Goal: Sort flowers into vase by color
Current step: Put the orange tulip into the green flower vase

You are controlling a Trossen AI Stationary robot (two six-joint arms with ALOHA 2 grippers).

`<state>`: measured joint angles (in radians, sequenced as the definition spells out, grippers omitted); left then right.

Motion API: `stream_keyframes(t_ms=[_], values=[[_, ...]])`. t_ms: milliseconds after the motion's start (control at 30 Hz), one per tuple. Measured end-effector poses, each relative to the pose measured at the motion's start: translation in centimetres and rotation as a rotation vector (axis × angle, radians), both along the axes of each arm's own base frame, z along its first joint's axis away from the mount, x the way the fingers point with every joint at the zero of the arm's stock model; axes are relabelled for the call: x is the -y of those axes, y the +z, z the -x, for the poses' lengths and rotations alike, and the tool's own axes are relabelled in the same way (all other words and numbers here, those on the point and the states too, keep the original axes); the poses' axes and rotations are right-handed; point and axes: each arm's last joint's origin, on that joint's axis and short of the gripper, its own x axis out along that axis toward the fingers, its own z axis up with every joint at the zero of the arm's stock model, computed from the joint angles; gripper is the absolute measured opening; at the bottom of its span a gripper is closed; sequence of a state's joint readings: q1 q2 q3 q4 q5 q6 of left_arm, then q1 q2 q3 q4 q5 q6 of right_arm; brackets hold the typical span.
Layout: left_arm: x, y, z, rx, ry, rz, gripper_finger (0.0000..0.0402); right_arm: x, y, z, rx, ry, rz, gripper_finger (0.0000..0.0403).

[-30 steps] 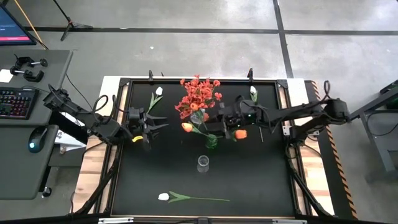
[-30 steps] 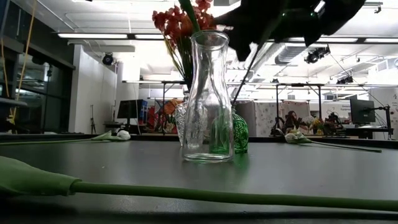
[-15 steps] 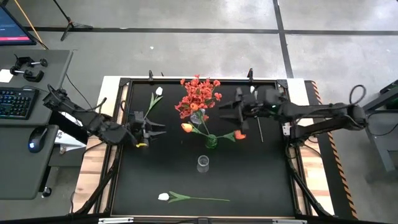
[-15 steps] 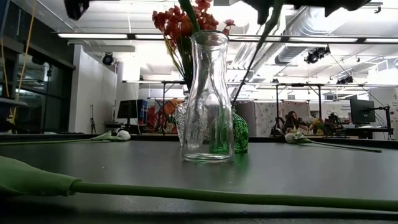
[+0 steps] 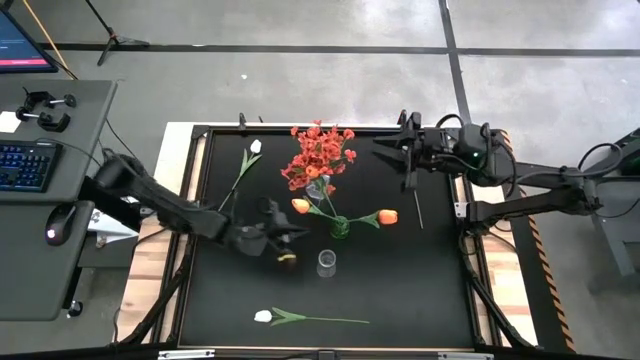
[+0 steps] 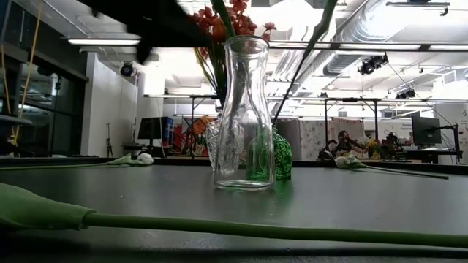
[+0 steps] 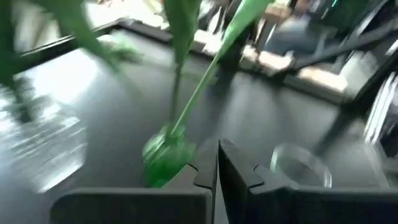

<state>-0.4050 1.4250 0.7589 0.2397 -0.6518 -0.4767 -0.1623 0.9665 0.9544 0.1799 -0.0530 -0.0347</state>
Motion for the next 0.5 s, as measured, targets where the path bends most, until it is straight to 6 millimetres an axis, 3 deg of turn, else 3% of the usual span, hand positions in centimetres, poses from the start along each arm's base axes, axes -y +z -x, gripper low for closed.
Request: stream_keyframes(t_ms=[133, 333, 500], values=[[-0.8, -0.9, -2.9, 0.158, 0.0, 0.017, 0.0001, 0.1, 0.0, 0.1, -0.049, -0.057, -0.025, 0.0016], [-1.8, -0.1, -2.4, 0.129, 0.06, -0.053, 0.0, -0.3, 0.3, 0.3, -0.055, -0.09, -0.059, 0.0002], [-2.7, 1.2, -1.9, 0.109, -0.009, -0.126, 0.0, -0.7, -0.2, 0.4, -0.114, -0.073, -0.064, 0.0002]])
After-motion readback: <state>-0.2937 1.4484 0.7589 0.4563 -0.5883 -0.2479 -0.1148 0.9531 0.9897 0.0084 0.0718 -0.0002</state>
